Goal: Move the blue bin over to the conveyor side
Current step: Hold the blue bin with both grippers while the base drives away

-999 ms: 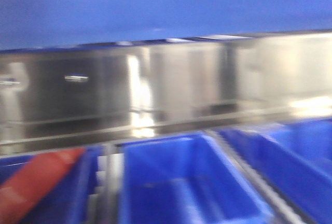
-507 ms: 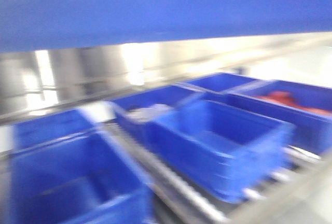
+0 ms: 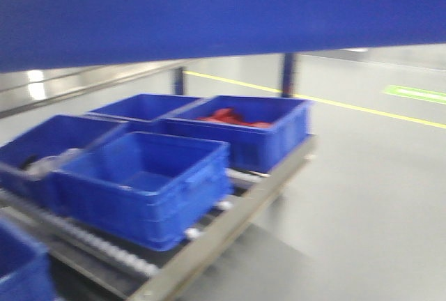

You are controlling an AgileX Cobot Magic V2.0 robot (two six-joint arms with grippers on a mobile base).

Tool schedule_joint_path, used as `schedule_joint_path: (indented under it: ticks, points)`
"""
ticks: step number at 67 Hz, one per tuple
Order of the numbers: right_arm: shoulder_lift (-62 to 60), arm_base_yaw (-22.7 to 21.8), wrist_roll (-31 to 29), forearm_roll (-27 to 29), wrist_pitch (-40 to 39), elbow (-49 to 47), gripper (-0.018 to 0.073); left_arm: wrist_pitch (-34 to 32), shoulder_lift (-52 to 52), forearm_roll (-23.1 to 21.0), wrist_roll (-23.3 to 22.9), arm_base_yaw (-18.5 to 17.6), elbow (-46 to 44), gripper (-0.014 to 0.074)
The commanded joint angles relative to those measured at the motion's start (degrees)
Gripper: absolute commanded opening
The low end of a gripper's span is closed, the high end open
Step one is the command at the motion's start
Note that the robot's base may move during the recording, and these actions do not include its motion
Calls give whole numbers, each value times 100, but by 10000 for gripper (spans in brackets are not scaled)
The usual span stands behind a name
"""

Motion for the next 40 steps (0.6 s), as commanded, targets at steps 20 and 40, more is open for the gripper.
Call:
schedule_joint_path:
  ticks: [20, 40]
  points:
    - [-121, -45, -111, -372, -535, -138, -78, -411, -101, 256, 108, -13, -92, -9]
    - [-121, -45, -111, -372, -535, -138, -78, -411, -101, 256, 108, -13, -92, -9]
